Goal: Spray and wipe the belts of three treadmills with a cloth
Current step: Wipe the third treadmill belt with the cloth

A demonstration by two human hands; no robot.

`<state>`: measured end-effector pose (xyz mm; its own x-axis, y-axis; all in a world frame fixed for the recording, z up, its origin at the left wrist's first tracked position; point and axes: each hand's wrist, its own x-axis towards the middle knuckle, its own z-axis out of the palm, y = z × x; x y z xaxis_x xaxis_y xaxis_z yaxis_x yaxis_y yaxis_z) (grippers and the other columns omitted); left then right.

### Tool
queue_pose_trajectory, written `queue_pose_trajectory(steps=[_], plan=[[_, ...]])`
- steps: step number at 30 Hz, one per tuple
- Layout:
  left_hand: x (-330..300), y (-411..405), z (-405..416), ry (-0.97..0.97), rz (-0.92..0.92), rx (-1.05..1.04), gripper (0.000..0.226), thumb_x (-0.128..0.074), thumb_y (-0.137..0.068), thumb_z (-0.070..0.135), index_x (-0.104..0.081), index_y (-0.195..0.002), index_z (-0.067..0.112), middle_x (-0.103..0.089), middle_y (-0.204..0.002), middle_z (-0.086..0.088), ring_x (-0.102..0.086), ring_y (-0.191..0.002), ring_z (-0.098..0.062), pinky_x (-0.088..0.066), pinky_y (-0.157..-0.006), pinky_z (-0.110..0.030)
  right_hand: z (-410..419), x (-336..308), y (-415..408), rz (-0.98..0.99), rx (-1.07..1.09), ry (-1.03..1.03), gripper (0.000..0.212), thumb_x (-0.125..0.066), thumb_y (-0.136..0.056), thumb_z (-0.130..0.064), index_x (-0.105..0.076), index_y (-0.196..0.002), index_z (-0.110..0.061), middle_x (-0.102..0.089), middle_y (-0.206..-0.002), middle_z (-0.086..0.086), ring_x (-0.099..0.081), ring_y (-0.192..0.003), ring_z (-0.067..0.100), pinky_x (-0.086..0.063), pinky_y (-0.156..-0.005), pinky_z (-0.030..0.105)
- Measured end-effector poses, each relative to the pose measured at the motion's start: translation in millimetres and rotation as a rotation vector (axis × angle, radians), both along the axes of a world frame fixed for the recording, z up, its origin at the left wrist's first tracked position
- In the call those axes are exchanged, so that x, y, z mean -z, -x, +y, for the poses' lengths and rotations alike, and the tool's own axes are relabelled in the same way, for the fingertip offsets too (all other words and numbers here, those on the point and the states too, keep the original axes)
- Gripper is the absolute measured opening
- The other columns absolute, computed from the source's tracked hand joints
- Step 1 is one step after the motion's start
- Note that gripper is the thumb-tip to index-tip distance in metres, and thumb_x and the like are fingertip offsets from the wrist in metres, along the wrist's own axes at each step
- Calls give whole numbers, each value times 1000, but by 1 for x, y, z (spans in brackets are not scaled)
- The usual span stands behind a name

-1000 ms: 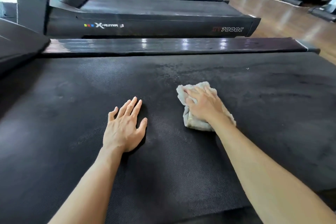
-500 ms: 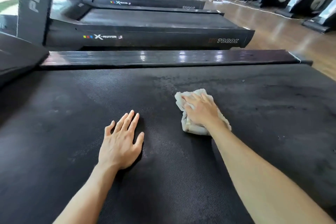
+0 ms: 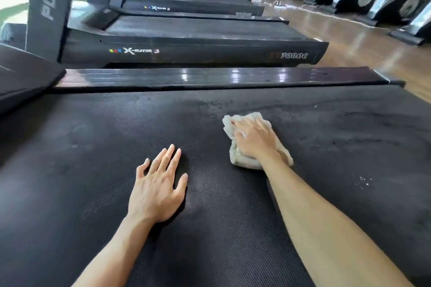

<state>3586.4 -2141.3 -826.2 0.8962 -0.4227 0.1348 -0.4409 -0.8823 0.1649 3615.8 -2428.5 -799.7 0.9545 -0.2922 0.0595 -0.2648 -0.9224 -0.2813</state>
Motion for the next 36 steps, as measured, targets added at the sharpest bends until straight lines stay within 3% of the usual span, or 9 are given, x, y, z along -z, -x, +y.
queue_pose_trajectory(steps=[6,9,12,15,19,21,29,32,36], plan=[[-3,2,2,12,30,11,79,-5,-90,63,-10,-162,33,0,-169,15,3,-155,-2,-2,-124,-36,29,3,27,27,-354,-41,44,-32,-97,-42,-50,-135,-54,-46,-144,-24,-29,-141,13,-26,-119,43],[-2,1,1,35,18,9,79,-4,-90,62,-9,-163,32,1,-169,15,5,-154,-2,-2,-125,-37,-6,-5,65,-5,-279,-38,41,-37,-98,-36,-51,-132,-54,-45,-134,-32,-30,-136,10,-30,-115,39],[-1,3,1,20,10,8,79,0,-89,62,-5,-163,33,5,-169,15,10,-153,-1,0,-126,-36,-24,-8,22,-12,-69,-10,31,-31,-94,-32,-48,-102,-57,-50,-114,-27,-41,-125,18,-38,-101,38],[-4,4,1,70,24,9,80,-5,-88,63,-11,-162,33,1,-168,17,6,-153,0,2,-125,-35,-5,1,-35,-36,32,-76,38,-29,-99,-38,-54,-126,-49,-54,-135,-17,-38,-135,20,-31,-111,41],[-14,-8,-1,144,-17,29,84,-31,-80,66,-41,-154,28,-30,-163,13,-24,-151,-5,-7,-124,-34,21,7,-30,79,-341,-20,41,-34,-99,-47,-53,-134,-52,-45,-146,-26,-23,-150,17,-23,-120,43],[-20,-26,-6,165,-32,46,85,-36,-76,67,-47,-150,26,-35,-161,11,-29,-149,-8,-10,-124,-35,8,3,7,103,-353,-92,43,-38,-101,-45,-50,-141,-53,-35,-156,-31,-13,-153,11,-17,-124,41],[-29,-121,-40,-16,23,-5,95,-33,-81,75,-23,-161,25,-13,-169,7,-5,-156,-9,0,-127,-43,-12,-8,-59,-17,49,26,37,-30,-98,-37,-56,-123,-42,-60,-130,-10,-45,-127,23,-36,-106,44],[-16,-132,-44,-67,69,-2,95,-30,-85,80,-15,-162,27,-5,-170,9,0,-156,-9,1,-127,-45,23,-16,-61,-26,-108,45,35,-26,-92,-40,-59,-104,-36,-60,-115,-1,-51,-117,29,-44,-96,46],[-1,-132,-40,-7,50,-14,105,-10,-72,85,-14,-162,31,-2,-169,13,2,-155,-6,1,-126,-43,7,-3,-8,-4,-275,-72,43,-39,-99,-36,-47,-138,-54,-47,-149,-17,-32,-141,21,-32,-116,45]])
